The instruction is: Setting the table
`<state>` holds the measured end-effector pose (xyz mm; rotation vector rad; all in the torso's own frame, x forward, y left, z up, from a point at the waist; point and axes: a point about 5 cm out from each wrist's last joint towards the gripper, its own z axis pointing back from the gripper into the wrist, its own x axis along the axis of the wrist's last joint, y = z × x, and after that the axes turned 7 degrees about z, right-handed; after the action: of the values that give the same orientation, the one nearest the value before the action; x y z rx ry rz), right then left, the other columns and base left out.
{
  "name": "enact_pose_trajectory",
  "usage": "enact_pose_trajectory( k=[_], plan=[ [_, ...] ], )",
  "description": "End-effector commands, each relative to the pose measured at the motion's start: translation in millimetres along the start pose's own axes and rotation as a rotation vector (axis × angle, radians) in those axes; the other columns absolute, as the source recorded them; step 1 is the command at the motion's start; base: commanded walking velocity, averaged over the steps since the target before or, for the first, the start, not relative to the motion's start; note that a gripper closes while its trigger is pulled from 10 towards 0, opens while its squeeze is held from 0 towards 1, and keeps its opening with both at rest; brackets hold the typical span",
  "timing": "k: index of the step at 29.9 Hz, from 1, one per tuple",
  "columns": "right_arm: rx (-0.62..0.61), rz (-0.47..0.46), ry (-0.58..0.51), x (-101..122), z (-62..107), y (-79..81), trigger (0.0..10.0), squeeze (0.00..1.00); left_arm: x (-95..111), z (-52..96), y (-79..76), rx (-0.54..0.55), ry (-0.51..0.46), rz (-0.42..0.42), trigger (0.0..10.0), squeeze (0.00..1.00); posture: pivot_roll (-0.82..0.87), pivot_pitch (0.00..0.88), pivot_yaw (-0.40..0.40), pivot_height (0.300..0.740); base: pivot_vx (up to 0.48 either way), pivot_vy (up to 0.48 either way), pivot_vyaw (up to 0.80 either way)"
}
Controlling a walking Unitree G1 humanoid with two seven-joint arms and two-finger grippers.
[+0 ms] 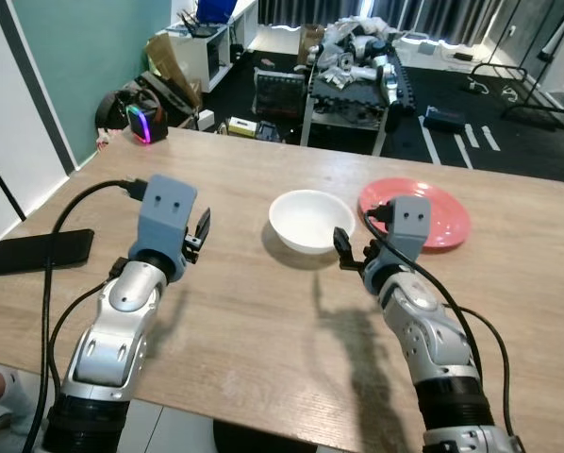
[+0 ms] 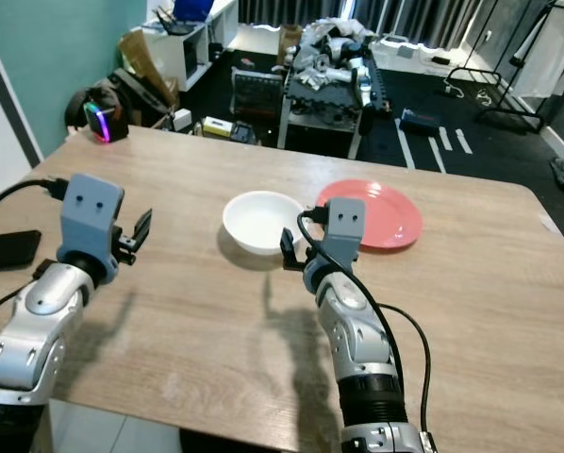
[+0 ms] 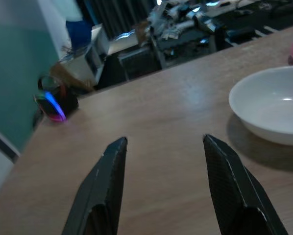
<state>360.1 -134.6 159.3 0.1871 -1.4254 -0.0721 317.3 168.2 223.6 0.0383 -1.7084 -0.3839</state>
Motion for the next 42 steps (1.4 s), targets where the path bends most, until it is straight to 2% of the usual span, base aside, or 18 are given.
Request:
enact_pose_trajectory(
  k=[1, 13, 19, 20, 21, 22, 25, 33, 35, 37, 39, 42],
  plan=[
    [-0.017, -0.052, 0.037, -4, -2.2, -3.0, 10.0, 0.0, 5, 1.2, -2.2, -0.046, -0.023, -0.017, 10.0, 0.0, 0.08, 0.035, 0.004, 0.74, 0.0, 0.0, 0.0],
    [-0.075, -0.178, 0.095, -6, -16.2, -6.8, 10.0, 0.0, 21, 11.7, 1.1, -0.061, -0.069, -0.042, 10.0, 0.0, 0.13, 0.108, -0.016, 0.74, 0.0, 0.0, 0.0],
    [-0.07, -0.204, 0.116, -8, -20.1, -4.1, 10.0, 0.0, 24, 16.7, 2.7, -0.079, -0.069, -0.057, 10.0, 0.0, 0.15, 0.132, -0.023, 0.74, 0.0, 0.0, 0.0],
    [-0.065, -0.213, 0.126, -10, -21.0, -2.1, 6.5, 0.0, 24, 18.3, 3.0, -0.094, -0.055, -0.047, 10.0, 0.0, 0.15, 0.134, -0.024, 0.74, 0.0, 0.0, 0.0],
    [-0.065, -0.213, 0.126, -10, -21.0, -2.1, 6.5, 0.0, 24, 18.3, 3.0, -0.094, -0.055, -0.047, 10.0, 0.0, 0.15, 0.134, -0.024, 0.74, 0.0, 0.0, 0.0],
    [-0.055, -0.226, 0.134, -12, -21.5, 0.0, 0.0, 0.0, 22, 20.6, 2.7, -0.125, -0.036, -0.032, 10.0, 0.0, 0.15, 0.139, -0.025, 0.74, 0.0, 0.0, 0.0],
    [-0.03, -0.242, 0.141, -14, -22.5, 3.2, 0.0, 0.0, 19, 25.2, 3.1, -0.168, -0.006, -0.007, 10.0, 0.0, 0.15, 0.142, -0.026, 0.74, 0.0, 0.0, 0.0],
    [-0.008, -0.261, 0.105, -9, -23.4, 3.3, 0.0, 0.0, 17, 25.1, 3.9, -0.154, 0.007, 0.001, 10.0, 0.0, 0.15, 0.129, -0.033, 0.74, 0.0, 0.0, 0.0],
    [-0.005, -0.263, 0.097, -7, -24.1, 3.3, 0.0, 0.0, 16, 25.0, 2.9, -0.161, 0.012, 0.017, 10.0, 0.0, 0.15, 0.123, -0.034, 0.74, 0.0, 0.0, 0.0],
    [-0.002, -0.265, 0.082, -3, -25.6, 2.9, 0.0, 0.0, 15, 27.2, -1.0, -0.217, 0.035, 0.064, 10.0, 0.0, 0.14, 0.112, -0.033, 0.74, 0.0, 0.0, 0.0],
    [-0.002, -0.265, 0.082, -3, -25.6, 2.9, 0.0, 0.0, 15, 27.2, -1.0, -0.217, 0.035, 0.064, 10.0, 0.0, 0.14, 0.112, -0.033, 0.74, 0.0, 0.0, 0.0],
    [-0.002, -0.266, 0.056, 2, -26.8, 1.2, 0.0, 0.0, 15, 40.9, -10.4, -0.408, 0.082, 0.079, 10.0, 0.0, 0.14, 0.088, -0.028, 0.74, 0.0, 0.0, 0.0]
  ],
)
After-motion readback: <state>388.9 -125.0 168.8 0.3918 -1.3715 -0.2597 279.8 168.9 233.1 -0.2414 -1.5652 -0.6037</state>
